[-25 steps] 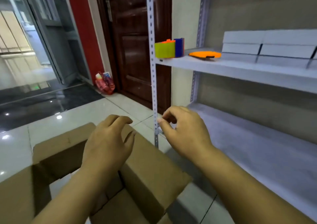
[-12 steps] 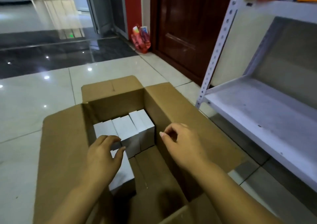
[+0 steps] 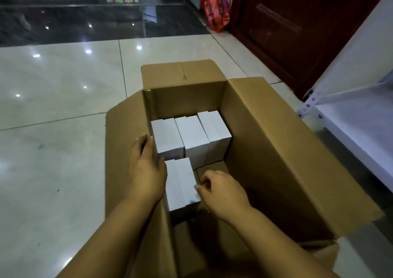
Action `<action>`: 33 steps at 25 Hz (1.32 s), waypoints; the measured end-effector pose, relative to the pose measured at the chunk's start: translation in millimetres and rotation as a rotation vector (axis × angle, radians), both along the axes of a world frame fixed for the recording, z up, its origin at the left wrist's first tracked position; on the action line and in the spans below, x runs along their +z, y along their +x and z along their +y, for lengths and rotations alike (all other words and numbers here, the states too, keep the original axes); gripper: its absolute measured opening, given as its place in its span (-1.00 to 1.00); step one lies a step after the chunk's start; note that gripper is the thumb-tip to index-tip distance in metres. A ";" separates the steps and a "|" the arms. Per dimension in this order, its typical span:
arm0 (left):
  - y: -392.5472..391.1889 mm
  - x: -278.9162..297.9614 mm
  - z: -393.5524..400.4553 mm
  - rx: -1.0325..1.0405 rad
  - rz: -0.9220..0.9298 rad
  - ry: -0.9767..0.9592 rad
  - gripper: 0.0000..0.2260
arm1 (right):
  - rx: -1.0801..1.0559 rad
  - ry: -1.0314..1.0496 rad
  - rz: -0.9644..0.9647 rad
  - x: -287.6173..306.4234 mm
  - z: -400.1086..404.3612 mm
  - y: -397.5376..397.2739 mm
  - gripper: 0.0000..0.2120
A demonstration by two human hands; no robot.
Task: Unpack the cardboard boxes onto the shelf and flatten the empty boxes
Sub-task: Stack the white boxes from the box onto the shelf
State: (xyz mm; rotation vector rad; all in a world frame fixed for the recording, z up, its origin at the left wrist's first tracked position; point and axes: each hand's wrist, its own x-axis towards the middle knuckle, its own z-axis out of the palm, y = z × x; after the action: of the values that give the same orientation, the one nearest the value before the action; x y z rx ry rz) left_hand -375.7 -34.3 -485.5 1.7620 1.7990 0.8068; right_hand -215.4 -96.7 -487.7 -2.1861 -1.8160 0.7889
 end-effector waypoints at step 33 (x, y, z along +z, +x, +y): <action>1.7 -4.2 -7.4 0.024 0.040 -0.010 -0.48 | -0.172 -0.470 0.066 -53.4 34.6 -31.8 0.06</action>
State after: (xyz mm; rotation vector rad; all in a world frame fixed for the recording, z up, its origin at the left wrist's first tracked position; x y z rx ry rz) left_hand -374.0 -41.7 -489.7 1.7648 1.8500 0.7762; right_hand -247.3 -62.1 -541.1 -2.5081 -1.4972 1.3383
